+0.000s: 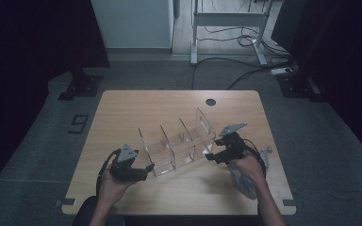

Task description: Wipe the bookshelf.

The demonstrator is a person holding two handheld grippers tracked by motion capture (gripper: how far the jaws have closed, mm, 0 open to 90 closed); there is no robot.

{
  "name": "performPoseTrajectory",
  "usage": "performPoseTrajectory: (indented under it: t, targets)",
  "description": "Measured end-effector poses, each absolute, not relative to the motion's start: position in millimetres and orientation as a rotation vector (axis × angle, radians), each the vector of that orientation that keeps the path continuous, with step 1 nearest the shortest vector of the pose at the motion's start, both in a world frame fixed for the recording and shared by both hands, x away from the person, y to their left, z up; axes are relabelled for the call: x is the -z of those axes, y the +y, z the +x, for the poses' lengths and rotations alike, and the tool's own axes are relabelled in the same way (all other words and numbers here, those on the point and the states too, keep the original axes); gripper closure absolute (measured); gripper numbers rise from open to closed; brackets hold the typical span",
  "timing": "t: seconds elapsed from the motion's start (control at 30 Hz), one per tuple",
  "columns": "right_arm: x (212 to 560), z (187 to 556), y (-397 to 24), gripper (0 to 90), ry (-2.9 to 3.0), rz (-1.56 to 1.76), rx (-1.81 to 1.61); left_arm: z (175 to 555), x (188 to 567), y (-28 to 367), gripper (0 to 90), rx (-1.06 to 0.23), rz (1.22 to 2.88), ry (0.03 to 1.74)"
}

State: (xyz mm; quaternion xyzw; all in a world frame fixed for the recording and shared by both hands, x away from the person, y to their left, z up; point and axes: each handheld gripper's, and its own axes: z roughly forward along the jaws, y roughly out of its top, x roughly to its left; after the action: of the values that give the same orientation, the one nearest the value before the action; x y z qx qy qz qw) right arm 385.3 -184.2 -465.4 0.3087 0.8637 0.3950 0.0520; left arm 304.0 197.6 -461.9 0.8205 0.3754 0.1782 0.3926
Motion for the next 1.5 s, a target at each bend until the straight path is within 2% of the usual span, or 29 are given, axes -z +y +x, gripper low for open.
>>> performPoseTrajectory:
  t: [0.27, 0.5, 0.83, 1.17, 1.3, 1.5]
  targets:
    - [469, 384, -172, 16.6, 2.675, 0.890, -1.192, 312, 461, 209, 20.3, -0.462, 2.060, 1.000]
    - [472, 379, -166, 16.0, 2.688, 0.880, -1.165, 312, 445, 214, 23.2, -0.455, 2.005, 0.991]
    - [475, 370, -159, 16.2, 2.742, 0.860, -1.139, 328, 428, 207, 32.0, -0.510, 2.053, 1.045]
    - [472, 367, -161, 16.8, 2.752, 0.841, -1.147, 340, 438, 207, 48.5, -0.508, 2.095, 1.112]
    - [467, 366, -176, 16.7, 2.712, 0.874, -1.137, 340, 437, 204, 56.6, -0.519, 2.121, 1.085]
    - [454, 363, -207, 16.8, 2.603, 0.968, -1.134, 345, 437, 210, 63.5, -0.536, 2.121, 1.110]
